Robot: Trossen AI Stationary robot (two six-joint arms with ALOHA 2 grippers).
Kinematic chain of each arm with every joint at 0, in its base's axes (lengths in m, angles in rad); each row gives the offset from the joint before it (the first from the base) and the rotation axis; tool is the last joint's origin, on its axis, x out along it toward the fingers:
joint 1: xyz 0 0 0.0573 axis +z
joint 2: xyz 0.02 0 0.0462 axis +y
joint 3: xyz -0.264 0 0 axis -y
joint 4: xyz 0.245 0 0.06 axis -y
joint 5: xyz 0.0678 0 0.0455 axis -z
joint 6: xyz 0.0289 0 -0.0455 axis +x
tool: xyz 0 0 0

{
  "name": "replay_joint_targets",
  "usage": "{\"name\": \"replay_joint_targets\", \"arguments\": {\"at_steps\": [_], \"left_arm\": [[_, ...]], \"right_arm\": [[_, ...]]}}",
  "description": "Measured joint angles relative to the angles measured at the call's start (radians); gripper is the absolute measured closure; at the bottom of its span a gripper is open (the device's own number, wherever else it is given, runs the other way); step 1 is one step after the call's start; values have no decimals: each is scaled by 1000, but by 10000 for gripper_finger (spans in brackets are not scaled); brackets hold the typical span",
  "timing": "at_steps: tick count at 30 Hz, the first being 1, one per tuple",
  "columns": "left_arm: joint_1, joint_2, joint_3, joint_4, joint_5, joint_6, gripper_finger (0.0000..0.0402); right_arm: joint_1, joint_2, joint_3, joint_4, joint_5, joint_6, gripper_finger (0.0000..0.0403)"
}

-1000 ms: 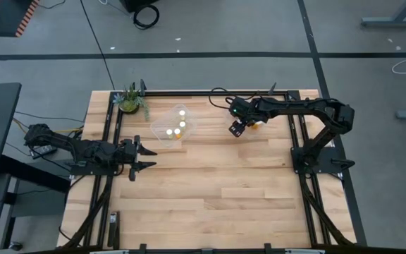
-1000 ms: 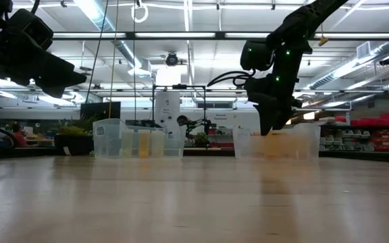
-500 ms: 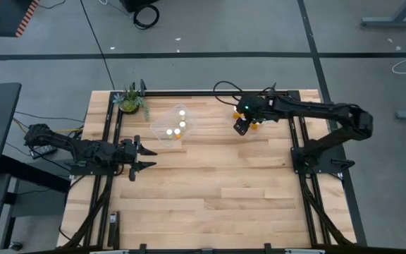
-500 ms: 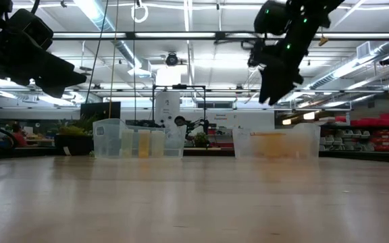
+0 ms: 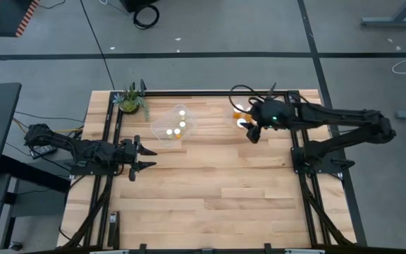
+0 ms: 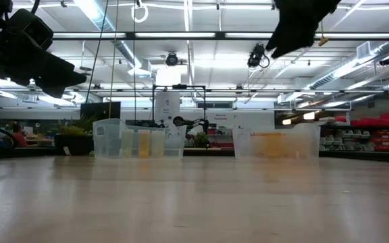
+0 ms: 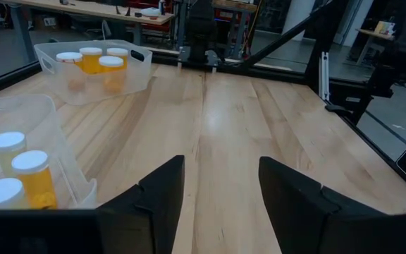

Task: Pick and place medicine bottles into bin by pill shape (circle, oval)
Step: Return to Home Position

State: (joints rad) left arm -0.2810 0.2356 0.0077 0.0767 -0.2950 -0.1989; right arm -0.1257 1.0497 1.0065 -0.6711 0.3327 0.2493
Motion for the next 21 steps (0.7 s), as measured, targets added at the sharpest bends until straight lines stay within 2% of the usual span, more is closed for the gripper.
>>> {"name": "replay_joint_targets", "arguments": {"at_steps": [6,13,18,21], "left_arm": [[0,0,0,0,0,0,205],[0,0,0,0,0,-1,210],[0,0,0,0,0,-7,209],[0,0,0,1,0,-6,205]], "right_arm": [[119,-89,0,1,103,5,135],[238,-117,-14,22,215,12,135],[264,-170,-165,185,218,-42,135],[264,-230,-281,289,185,-66,135]]}}
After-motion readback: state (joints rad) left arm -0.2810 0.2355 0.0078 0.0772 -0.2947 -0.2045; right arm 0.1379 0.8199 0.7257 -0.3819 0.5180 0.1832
